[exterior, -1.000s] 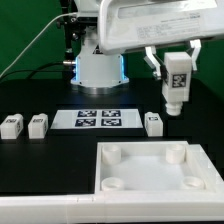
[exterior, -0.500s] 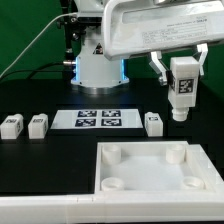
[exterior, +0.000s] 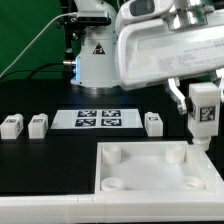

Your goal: Assemble one leg

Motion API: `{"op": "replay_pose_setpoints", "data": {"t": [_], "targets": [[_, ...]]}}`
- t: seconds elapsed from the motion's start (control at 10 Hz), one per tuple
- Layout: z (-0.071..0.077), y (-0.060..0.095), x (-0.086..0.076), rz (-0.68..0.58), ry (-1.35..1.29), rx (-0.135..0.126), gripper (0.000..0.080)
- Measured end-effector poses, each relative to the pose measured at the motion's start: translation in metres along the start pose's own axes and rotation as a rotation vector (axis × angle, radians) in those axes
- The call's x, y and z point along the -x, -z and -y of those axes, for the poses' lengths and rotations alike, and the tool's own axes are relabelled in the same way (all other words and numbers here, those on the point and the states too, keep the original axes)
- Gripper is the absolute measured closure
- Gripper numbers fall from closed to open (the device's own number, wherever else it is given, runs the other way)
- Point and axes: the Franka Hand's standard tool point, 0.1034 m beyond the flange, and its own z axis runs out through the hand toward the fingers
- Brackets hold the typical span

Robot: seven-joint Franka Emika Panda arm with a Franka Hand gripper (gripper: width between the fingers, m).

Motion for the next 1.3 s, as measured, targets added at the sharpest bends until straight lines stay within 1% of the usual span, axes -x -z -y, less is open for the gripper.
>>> {"op": "replay_pose_setpoints", "data": {"t": [0.1, 0.2, 0.3, 0.5, 0.6, 0.7, 1.0, 1.2, 1.3], "targets": [[0.004, -0.007, 0.009, 0.007, 0.000, -0.003, 0.0508], [0.003, -0.010, 0.014, 0.017, 0.003, 0.002, 0.0508], [0.001, -0.012, 0.018, 0.038, 0.005, 0.006, 0.0508], [0.002, -0.017, 0.024, 0.044, 0.007, 0.006, 0.0508], [-0.003, -0.020, 0.025, 0.047, 0.002, 0.009, 0.0508], [-0.006, -0.020, 0.023, 0.043, -0.001, 0.012, 0.0508], [-0.011, -0.019, 0.013, 0.032, -0.006, 0.016, 0.0508], [-0.013, -0.023, 0.014, 0.035, -0.009, 0.016, 0.0508], [-0.015, -0.025, 0.011, 0.032, -0.013, 0.017, 0.0508]]}}
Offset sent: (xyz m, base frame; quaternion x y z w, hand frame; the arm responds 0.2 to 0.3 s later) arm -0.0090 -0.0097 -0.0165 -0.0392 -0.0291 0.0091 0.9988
